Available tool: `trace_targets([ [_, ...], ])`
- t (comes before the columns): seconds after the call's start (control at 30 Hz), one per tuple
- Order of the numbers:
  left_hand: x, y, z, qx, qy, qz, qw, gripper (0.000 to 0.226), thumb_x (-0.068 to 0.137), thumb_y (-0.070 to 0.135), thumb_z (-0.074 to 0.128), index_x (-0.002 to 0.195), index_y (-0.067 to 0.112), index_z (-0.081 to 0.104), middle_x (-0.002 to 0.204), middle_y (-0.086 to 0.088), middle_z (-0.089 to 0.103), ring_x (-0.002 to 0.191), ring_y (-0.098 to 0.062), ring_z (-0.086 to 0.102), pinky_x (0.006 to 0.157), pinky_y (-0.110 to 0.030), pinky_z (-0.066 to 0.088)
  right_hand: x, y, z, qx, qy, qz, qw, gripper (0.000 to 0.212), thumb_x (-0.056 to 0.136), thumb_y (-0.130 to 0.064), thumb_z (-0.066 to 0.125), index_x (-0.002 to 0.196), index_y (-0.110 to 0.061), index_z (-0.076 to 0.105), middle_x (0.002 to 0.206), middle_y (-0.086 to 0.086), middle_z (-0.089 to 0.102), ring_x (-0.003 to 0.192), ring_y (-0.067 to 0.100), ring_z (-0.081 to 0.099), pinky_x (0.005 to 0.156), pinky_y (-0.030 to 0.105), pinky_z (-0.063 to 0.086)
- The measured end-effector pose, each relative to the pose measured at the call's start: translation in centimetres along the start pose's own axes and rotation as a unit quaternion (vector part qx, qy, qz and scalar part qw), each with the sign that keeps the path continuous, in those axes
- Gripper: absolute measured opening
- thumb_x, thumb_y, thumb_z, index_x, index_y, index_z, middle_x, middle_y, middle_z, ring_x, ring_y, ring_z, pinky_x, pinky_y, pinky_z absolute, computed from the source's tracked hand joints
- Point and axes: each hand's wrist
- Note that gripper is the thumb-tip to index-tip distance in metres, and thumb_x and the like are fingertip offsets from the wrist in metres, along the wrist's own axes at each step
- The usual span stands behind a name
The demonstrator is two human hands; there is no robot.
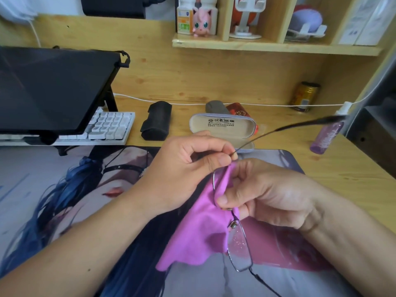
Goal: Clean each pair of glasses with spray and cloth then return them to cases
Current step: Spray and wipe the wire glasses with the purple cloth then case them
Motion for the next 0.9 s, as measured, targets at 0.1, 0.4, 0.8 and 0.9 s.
trace_targets([
  [0.1, -0.2, 0.0, 0.2, 0.01, 0.038, 0.004, 0.999, 0.017, 0.087, 0.01, 0.069, 0.088, 0.027, 0.074, 0.087, 0.01, 0.071, 0.085, -0.003, 0.067, 0.08, -0.017, 0.05, -0.1, 0.5, 0.2, -0.007, 0.047, -0.044, 0.998, 0.019, 0.071, 0.008, 0.076, 0.073, -0.01, 0.073, 0.068, 0.005, 0.069, 0.058, 0.013, 0.067, 0.055, 0.023, 0.055],
  [0.4, -0.2, -0.6, 0.6, -0.003, 0.12, -0.003, 0.993, 0.017, 0.085, 0.013, 0.068, 0.088, 0.028, 0.076, 0.084, 0.013, 0.07, 0.083, -0.004, 0.066, 0.079, -0.017, 0.049, -0.1, -0.2, -0.1, 0.054, 0.223, -0.16, 0.96, 0.012, 0.075, -0.01, 0.073, 0.083, -0.002, 0.075, 0.079, 0.018, 0.068, 0.072, 0.026, 0.062, 0.071, 0.035, 0.053],
  [0.8, 0.0, -1.2, -1.2, 0.038, 0.203, 0.018, 0.978, 0.011, 0.091, 0.022, 0.068, 0.093, 0.031, 0.076, 0.086, 0.005, 0.067, 0.081, -0.019, 0.062, 0.075, -0.026, 0.047, -3.1, -5.3, -5.8, -0.511, 0.346, -0.167, 0.769, 0.041, 0.092, 0.005, 0.056, 0.118, -0.027, 0.06, 0.104, 0.0, 0.069, 0.099, 0.024, 0.064, 0.084, 0.04, 0.053],
  [0.9, 0.1, -1.3, -1.8, 0.052, 0.232, 0.032, 0.971, 0.017, 0.092, 0.021, 0.068, 0.094, 0.035, 0.075, 0.089, -0.002, 0.067, 0.083, -0.029, 0.06, 0.076, -0.027, 0.048, -4.1, -4.4, -4.9, -0.353, 0.173, -0.132, 0.91, 0.058, 0.088, 0.017, 0.057, 0.124, -0.027, 0.062, 0.107, 0.003, 0.07, 0.097, 0.022, 0.066, 0.084, 0.039, 0.053],
])
Point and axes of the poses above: each hand's wrist, its own x-axis towards the middle knuckle, its own z-axis out of the palm, y = z × x
